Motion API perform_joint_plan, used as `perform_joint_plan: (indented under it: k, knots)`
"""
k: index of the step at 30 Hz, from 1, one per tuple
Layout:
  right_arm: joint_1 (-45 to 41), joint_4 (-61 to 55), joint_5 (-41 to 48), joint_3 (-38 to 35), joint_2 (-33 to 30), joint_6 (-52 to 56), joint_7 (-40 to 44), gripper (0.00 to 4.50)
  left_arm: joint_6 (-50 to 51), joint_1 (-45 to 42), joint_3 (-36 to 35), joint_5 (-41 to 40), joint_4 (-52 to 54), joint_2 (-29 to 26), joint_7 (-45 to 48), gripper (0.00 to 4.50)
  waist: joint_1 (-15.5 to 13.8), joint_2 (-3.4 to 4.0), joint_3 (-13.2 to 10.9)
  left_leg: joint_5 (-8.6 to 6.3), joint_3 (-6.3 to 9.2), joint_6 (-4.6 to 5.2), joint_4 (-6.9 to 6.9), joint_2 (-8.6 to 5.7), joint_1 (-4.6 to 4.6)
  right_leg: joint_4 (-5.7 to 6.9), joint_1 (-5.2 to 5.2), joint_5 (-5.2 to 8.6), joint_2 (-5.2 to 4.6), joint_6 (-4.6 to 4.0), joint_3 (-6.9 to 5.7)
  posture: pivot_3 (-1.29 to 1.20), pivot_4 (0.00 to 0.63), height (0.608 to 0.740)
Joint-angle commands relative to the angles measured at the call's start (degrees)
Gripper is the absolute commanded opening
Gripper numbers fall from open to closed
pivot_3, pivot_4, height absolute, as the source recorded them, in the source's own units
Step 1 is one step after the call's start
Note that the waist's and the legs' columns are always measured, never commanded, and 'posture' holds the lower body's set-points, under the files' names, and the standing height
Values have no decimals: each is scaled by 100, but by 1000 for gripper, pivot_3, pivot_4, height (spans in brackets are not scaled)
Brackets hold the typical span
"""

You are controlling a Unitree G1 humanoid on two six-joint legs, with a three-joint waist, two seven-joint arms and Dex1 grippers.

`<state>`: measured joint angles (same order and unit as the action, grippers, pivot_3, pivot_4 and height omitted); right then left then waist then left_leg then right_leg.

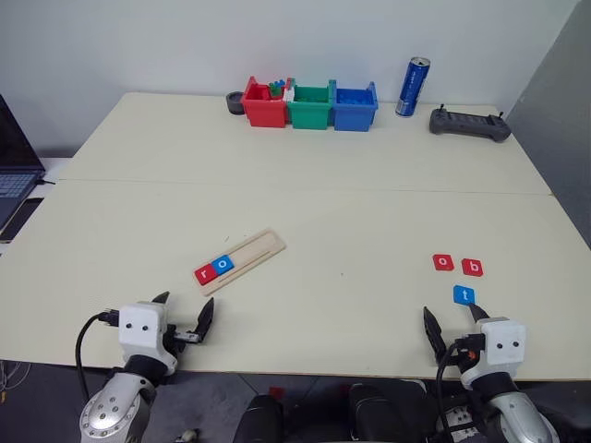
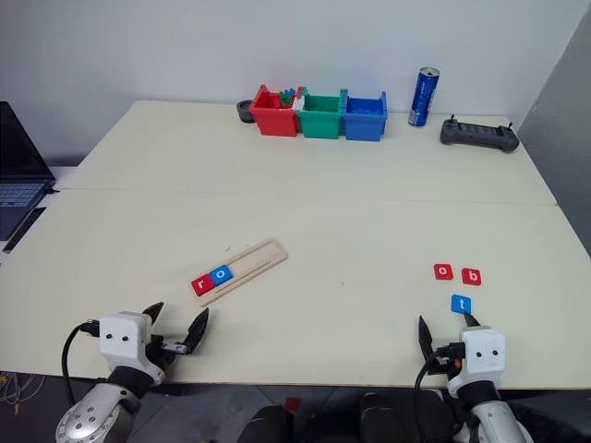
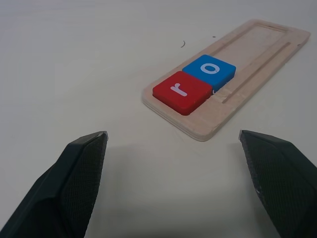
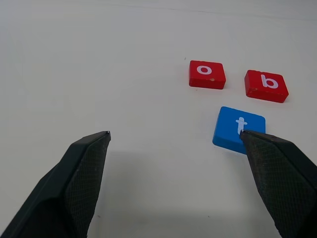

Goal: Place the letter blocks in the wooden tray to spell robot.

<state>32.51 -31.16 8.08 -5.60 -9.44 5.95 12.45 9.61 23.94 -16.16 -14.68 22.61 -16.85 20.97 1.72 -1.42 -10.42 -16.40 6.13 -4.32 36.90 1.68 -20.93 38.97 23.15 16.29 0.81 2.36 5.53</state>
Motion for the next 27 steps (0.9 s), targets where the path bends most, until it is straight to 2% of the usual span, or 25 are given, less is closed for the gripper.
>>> perform_joint_plan:
  k: [1, 9, 19, 27]
  knots:
    - [23, -240, 100, -82, -20, 2, 11, 4454, -105, 41, -13, -16, 231, -29, 22, 4500, 0, 0, 0, 0, 0, 0, 0, 0, 0, 0, 0, 0, 0, 0, 0, 0, 150, 740]
    - [6, -6, 166, -124, -50, -162, 131, 4454, 72, 135, -8, 56, 410, -110, -42, 4500, 0, 0, 0, 0, -1, 0, 2, 0, 0, 0, 0, 0, 0, 1, 1, 0, 150, 740]
    - [51, 290, 154, -85, -24, -491, 216, 4454, -474, 197, -47, -45, 392, -171, 308, 4500, 0, 0, 2, 0, -1, 0, 2, 0, 1, 1, -1, -1, 0, 1, 1, 0, 150, 740]
    - [82, 381, 163, -107, -52, -596, 303, 4454, -342, 299, -26, -121, 398, -233, 424, 4500, 0, 1, 2, 0, -1, 0, 3, 0, 1, 1, -1, 0, 0, 1, 0, 0, 150, 740]
